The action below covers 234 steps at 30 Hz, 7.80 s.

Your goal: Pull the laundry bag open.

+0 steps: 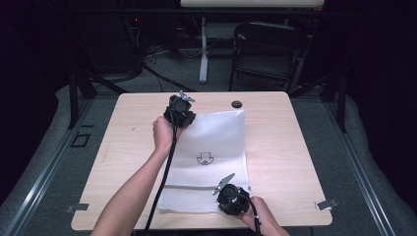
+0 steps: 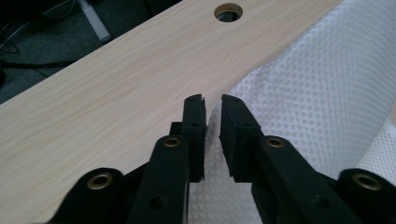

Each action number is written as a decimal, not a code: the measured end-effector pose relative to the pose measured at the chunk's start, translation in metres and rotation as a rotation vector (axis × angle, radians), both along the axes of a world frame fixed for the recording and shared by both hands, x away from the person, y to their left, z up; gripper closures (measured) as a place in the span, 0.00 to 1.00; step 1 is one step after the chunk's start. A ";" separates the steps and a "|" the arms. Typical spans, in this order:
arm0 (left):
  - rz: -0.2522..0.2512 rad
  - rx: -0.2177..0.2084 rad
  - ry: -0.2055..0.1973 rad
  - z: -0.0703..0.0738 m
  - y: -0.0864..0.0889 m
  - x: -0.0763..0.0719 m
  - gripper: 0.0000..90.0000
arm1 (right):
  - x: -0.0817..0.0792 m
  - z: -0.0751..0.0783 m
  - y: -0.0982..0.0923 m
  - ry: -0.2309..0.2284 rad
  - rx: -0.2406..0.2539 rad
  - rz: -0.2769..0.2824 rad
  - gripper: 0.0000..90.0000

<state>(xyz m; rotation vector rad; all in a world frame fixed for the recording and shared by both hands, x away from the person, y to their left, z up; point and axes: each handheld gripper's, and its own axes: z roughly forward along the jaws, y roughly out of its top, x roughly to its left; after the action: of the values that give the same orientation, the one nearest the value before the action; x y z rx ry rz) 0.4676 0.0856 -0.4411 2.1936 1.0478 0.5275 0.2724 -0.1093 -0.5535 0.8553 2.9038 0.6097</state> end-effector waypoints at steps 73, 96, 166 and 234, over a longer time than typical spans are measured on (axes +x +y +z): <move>-0.382 -0.107 0.132 -0.078 -0.007 -0.129 0.18 | 0.043 0.002 -0.070 0.017 0.032 -0.314 1.00; -0.514 -0.089 0.148 -0.109 -0.058 -0.125 0.30 | 0.047 0.000 -0.075 0.006 0.052 -0.331 1.00; -0.692 -0.038 0.215 -0.128 -0.098 -0.124 0.91 | 0.050 -0.002 -0.079 0.033 0.083 -0.364 1.00; -0.667 0.006 0.212 -0.115 -0.066 -0.127 0.91 | 0.050 -0.002 -0.079 0.036 0.085 -0.340 1.00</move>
<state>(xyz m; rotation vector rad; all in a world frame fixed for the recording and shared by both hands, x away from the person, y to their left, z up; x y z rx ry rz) 0.3403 0.0197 -0.5562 2.4573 0.3532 -0.0050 0.3223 -0.1886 -0.5557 1.3441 2.6823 0.6924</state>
